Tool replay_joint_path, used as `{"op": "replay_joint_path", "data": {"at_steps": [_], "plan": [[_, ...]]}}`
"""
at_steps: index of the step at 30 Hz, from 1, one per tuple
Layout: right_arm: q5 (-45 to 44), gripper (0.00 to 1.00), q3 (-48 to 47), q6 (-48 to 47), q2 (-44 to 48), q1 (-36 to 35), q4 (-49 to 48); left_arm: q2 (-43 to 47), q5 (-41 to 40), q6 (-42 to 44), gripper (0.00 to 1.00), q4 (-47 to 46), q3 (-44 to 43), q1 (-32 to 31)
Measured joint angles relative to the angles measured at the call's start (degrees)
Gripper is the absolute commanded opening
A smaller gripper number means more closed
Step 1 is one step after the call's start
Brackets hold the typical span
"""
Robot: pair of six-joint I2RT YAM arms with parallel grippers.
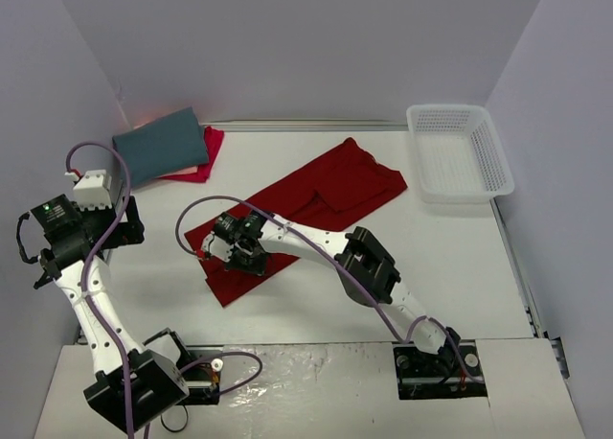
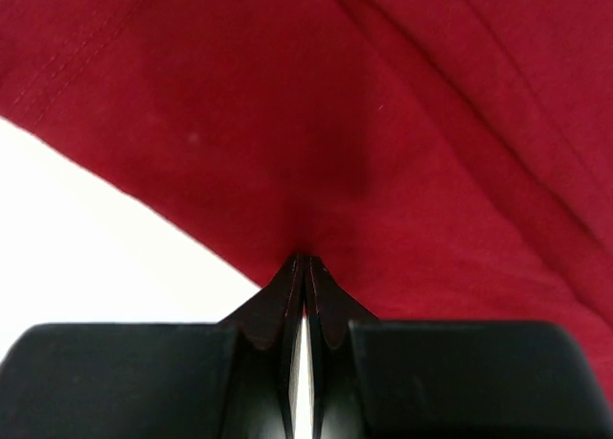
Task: Fold and stack the t-shirts
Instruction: Rotate the tshirt 90 degrees
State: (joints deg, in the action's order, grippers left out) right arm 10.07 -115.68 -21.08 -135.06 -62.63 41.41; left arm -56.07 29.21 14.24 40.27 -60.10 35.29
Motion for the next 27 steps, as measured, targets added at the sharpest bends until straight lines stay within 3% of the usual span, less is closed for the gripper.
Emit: {"op": "replay_joint_path", "data": {"at_steps": [19, 27], "plan": [[-0.6, 0.00, -6.7, -1.3, -5.1, -0.1, -0.1, 0.0, 1.0, 0.1, 0.94, 0.2, 0.0, 0.5], [1.0, 0.00, 2.7, -1.9, -0.2, -0.1, -4.6, 0.0, 1.9, 0.3, 0.94, 0.2, 0.0, 1.1]]}}
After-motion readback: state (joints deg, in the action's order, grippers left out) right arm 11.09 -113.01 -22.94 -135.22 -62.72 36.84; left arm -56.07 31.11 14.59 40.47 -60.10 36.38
